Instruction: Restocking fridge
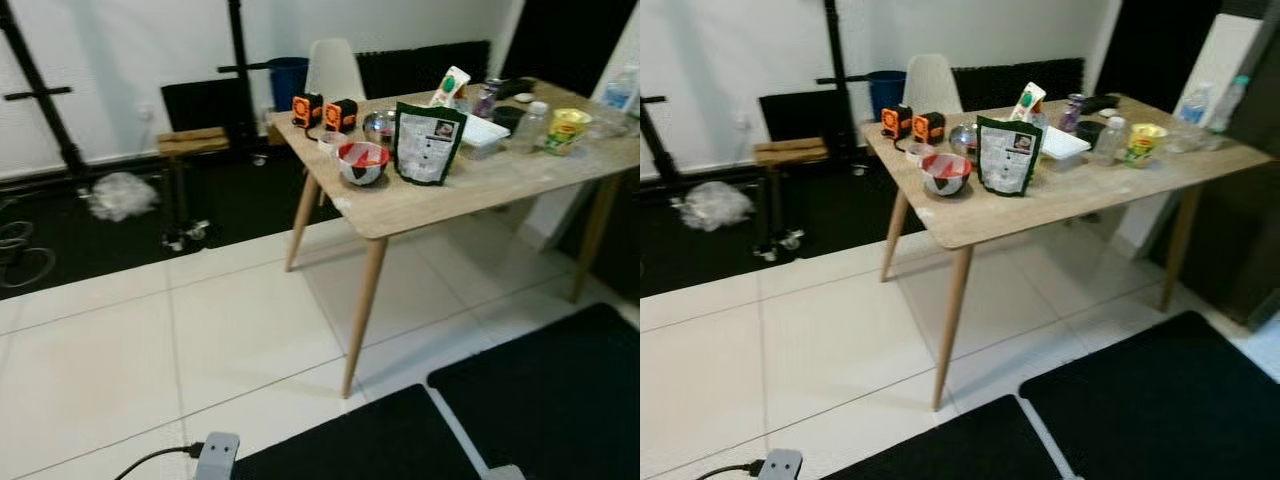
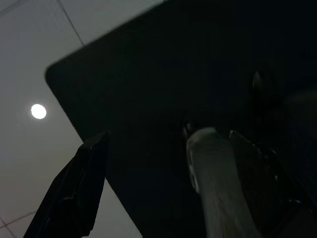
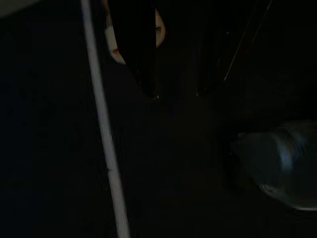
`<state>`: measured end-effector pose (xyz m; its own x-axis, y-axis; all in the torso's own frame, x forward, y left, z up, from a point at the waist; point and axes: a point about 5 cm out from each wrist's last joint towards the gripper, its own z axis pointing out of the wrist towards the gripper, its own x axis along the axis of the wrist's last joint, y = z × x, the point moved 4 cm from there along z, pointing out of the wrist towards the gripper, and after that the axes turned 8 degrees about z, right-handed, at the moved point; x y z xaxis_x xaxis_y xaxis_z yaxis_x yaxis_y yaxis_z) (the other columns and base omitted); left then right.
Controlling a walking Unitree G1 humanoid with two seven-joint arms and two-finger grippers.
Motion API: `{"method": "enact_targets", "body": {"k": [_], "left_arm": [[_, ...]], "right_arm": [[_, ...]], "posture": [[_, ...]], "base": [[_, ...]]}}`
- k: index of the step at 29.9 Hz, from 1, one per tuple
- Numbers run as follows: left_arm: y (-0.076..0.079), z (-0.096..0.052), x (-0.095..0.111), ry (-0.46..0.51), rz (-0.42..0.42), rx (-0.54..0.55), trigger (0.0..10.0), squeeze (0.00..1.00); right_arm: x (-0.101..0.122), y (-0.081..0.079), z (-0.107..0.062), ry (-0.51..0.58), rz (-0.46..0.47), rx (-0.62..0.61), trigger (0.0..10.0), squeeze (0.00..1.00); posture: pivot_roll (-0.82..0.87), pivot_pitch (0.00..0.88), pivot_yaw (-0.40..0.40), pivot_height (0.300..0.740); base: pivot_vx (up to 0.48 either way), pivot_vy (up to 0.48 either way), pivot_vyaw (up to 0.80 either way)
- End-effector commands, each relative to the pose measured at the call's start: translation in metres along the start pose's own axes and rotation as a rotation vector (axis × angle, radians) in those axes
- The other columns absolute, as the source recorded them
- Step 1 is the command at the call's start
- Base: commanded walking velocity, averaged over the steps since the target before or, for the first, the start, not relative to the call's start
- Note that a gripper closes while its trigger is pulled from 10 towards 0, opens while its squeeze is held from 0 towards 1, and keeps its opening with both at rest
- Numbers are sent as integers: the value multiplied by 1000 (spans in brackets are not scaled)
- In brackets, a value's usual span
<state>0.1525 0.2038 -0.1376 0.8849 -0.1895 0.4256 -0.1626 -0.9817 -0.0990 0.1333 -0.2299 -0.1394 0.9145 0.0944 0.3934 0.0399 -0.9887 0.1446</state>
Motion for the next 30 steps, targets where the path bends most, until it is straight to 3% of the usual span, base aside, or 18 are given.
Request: {"method": "enact_targets", "body": {"k": [1, 30], "left_arm": [[-2, 0, 1, -3, 19, 3, 10000, 0], [-2, 0, -1, -8, 25, -9, 10000, 0]], "right_arm": [[4, 1, 0, 12, -2, -3, 10000, 0], [6, -2, 1, 23, 0, 9, 10000, 0]], "posture": [[-34, 0, -11, 740], [-31, 0, -10, 740]], "base": [[0, 0, 0], [0, -17, -79]]}}
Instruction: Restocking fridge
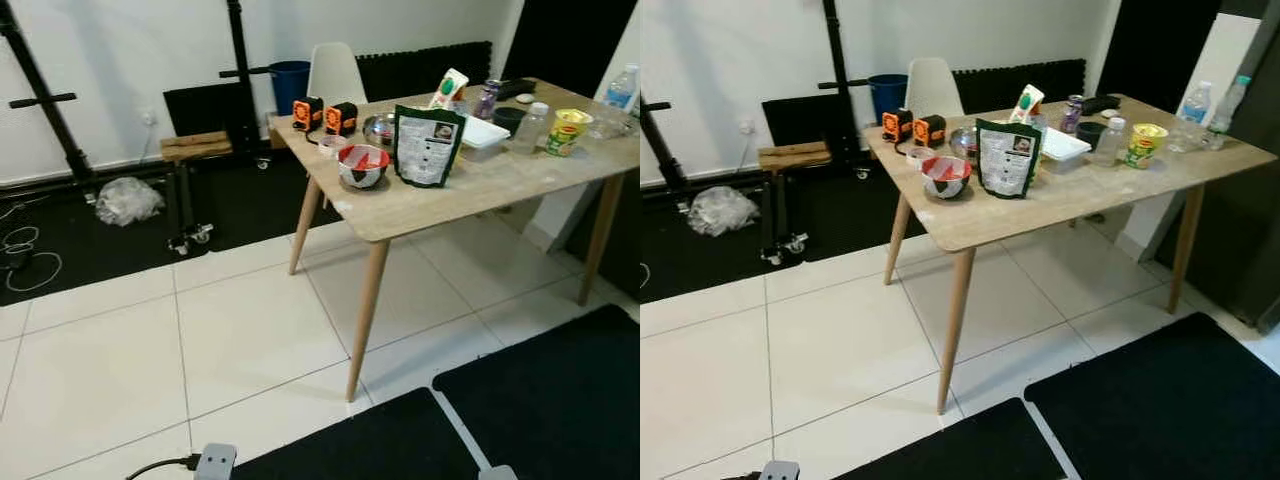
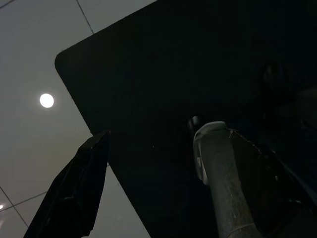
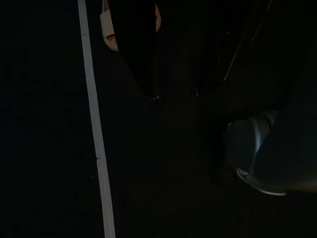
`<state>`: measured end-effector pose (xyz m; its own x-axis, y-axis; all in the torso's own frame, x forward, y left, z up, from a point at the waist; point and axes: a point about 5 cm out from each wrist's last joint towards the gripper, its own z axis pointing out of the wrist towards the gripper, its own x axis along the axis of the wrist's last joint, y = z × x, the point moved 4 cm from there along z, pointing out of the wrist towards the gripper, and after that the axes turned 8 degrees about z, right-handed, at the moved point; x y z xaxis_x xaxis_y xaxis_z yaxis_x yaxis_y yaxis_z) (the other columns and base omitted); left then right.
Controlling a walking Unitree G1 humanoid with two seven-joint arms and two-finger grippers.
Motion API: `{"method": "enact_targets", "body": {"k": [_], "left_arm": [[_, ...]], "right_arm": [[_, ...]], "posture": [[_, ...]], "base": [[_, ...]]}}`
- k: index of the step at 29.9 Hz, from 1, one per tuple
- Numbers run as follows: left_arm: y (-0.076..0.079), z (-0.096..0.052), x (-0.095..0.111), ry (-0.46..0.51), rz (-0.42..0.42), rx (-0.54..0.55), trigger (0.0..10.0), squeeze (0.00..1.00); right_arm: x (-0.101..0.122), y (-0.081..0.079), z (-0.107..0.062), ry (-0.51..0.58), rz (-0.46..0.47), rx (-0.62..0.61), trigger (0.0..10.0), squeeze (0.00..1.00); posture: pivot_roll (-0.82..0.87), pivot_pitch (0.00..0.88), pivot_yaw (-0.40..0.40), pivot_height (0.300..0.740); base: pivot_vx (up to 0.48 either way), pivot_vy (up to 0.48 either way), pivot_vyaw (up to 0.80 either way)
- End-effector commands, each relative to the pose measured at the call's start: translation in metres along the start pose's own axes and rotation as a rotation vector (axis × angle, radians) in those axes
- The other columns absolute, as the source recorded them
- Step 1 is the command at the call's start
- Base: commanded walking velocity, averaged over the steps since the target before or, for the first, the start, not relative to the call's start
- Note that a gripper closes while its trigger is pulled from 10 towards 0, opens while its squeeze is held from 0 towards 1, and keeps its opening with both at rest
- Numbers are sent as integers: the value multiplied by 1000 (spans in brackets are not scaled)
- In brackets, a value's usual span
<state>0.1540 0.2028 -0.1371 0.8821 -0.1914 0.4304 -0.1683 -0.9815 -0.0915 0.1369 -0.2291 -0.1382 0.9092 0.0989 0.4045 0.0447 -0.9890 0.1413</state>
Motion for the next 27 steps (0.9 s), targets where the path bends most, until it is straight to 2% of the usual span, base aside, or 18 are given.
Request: {"method": "enact_targets", "body": {"k": [1, 16, 23, 27], "left_arm": [[-3, -1, -3, -15, 25, 1, 10000, 0], [-4, -1, -4, -22, 42, 2, 10000, 0], [-4, 0, 2, -12, 55, 1, 10000, 0], [-5, 0, 4, -8, 58, 2, 10000, 0]], "right_arm": [[2, -2, 0, 11, 2, 5, 10000, 0], [2, -6, 0, 9, -26, 24, 10000, 0], [6, -2, 0, 20, -23, 51, 10000, 0], [7, -2, 0, 21, -20, 70, 10000, 0]], "posture": [[-30, 0, -10, 740], [-36, 0, -5, 740], [-42, 0, -6, 740], [-42, 0, -6, 740]], "base": [[0, -416, 0], [0, -464, 0], [0, -468, 0], [0, -467, 753]]}}
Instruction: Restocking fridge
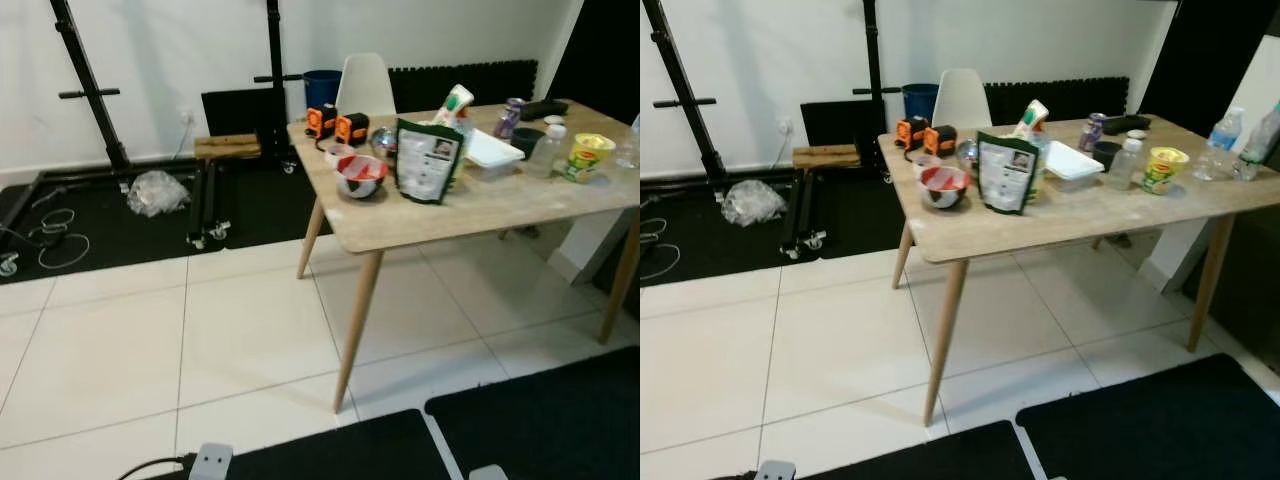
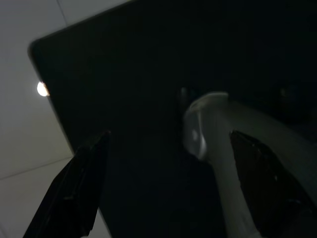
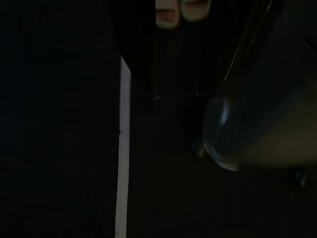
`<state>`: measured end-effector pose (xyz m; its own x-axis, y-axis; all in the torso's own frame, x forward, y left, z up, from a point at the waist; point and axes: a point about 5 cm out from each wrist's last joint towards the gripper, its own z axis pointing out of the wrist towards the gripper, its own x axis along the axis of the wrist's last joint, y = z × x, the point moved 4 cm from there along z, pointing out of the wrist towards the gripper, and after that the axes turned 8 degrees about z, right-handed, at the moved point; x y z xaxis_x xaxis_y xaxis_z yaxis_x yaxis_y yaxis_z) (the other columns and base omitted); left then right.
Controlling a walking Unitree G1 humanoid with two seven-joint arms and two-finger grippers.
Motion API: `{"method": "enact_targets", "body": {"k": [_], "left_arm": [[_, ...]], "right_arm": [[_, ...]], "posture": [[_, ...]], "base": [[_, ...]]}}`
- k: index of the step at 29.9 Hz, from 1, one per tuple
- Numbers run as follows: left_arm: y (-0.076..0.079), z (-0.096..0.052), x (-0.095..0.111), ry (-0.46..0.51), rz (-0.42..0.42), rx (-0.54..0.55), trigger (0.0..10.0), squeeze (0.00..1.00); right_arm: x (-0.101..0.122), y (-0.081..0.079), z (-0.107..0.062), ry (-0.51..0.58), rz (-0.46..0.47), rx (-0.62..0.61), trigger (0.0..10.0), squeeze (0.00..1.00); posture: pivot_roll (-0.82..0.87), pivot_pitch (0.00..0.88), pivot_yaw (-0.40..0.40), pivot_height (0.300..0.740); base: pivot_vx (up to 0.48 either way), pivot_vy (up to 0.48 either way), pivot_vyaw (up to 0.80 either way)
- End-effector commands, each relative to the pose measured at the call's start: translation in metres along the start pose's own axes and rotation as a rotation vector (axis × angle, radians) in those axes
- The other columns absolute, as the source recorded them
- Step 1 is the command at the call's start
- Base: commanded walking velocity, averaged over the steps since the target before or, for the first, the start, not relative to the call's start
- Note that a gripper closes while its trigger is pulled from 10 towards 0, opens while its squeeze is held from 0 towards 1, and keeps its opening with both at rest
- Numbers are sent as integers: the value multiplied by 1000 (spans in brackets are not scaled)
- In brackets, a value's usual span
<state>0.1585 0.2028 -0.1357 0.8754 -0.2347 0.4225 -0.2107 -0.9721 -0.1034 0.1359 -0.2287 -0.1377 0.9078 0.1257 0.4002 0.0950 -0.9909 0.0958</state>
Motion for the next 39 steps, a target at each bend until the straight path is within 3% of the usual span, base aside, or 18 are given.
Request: {"method": "enact_targets", "body": {"k": [1, 13, 30, 39], "left_arm": [[-5, 0, 1, -2, 14, 10, 10000, 0], [-5, 0, 2, 4, -7, 17, 10000, 0], [0, 1, 6, 15, -22, 11, 10000, 0], [-3, 1, 6, 18, -38, 20, 10000, 0]], "right_arm": [[8, -2, 1, 24, 7, 13, 10000, 0], [6, -6, 1, 16, -24, 11, 10000, 0], [7, -3, 1, 17, -14, -11, 10000, 0], [11, -5, 2, 33, 23, 3, 10000, 0]], "posture": [[-44, 0, -6, 740], [-39, 0, -11, 740], [-43, 0, -17, 740], [-41, 0, -10, 740]], "base": [[0, -469, 750], [0, -132, 730], [0, 0, 0], [0, 0, 763]]}}
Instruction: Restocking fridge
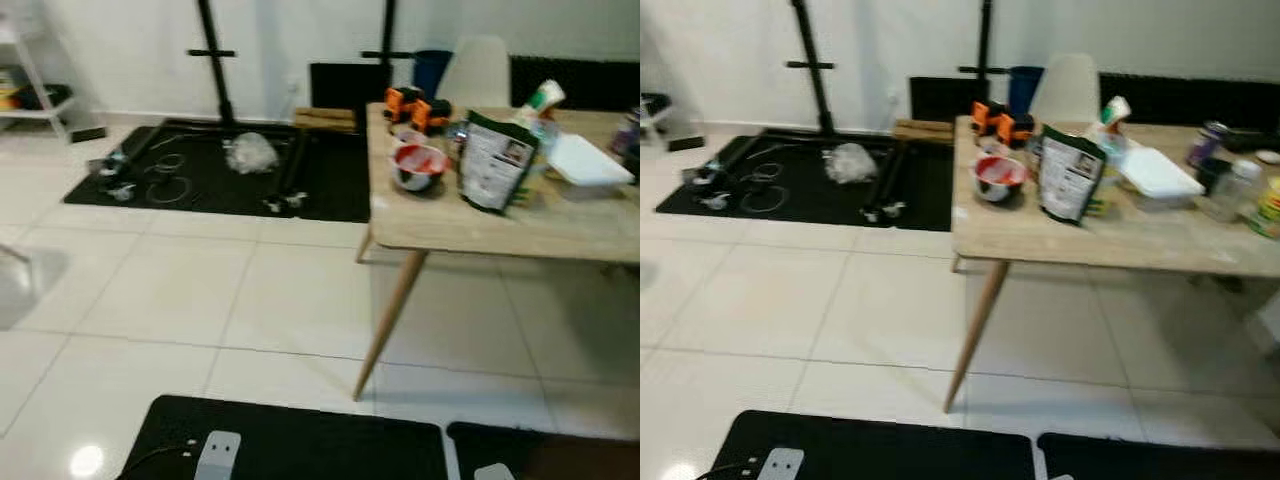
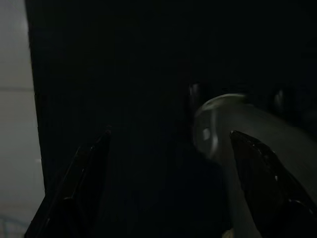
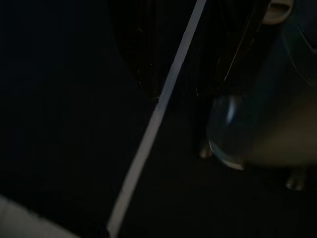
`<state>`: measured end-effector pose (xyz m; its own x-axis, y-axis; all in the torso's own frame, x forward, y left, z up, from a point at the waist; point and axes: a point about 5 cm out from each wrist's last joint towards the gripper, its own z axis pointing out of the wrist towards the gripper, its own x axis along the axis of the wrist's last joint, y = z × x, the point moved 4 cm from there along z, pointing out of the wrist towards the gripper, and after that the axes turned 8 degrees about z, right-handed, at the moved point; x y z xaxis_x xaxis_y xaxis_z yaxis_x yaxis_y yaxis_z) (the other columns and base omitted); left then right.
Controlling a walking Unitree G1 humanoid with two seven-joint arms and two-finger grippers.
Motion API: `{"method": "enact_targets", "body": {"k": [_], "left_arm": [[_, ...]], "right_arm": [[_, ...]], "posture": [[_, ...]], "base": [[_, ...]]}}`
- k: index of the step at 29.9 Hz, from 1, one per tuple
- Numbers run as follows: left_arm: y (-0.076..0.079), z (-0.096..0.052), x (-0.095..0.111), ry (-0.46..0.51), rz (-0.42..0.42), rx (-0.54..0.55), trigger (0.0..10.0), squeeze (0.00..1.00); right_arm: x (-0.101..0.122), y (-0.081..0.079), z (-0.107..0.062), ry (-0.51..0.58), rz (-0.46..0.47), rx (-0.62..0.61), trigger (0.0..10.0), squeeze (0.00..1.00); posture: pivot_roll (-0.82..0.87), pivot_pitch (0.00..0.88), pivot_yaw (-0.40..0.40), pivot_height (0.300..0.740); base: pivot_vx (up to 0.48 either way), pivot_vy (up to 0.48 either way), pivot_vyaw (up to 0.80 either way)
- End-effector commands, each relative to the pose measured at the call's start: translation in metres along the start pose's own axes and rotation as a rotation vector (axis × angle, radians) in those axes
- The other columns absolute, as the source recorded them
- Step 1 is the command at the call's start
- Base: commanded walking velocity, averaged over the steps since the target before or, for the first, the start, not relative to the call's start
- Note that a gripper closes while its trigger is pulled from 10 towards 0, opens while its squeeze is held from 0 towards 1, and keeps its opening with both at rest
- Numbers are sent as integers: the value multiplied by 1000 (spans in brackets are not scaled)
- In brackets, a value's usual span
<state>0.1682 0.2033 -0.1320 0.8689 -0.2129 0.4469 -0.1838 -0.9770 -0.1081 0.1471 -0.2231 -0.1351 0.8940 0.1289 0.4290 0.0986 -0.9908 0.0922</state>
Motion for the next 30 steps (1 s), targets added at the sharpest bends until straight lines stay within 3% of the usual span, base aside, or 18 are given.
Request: {"method": "enact_targets", "body": {"k": [1, 4, 16, 30], "left_arm": [[0, 0, -3, -7, -16, 4, 10000, 0], [0, 0, -3, -7, -17, 5, 10000, 0], [2, 0, -5, -14, -19, -17, 10000, 0], [4, -1, -11, -27, -25, -28, 10000, 0]], "right_arm": [[-1, -1, 0, 4, 28, -5, 10000, 0], [0, -3, 0, 6, 30, -7, 10000, 0], [-5, -3, 0, -11, 28, -31, 10000, 0], [-5, -10, 1, -11, 35, -16, 10000, 0]], "posture": [[-41, 0, -10, 740], [-41, 0, -8, 740], [-37, 0, -4, 740], [-32, 0, 2, 740]], "base": [[0, 0, 781], [0, 0, 769], [0, 0, 0], [0, -470, 0]]}}
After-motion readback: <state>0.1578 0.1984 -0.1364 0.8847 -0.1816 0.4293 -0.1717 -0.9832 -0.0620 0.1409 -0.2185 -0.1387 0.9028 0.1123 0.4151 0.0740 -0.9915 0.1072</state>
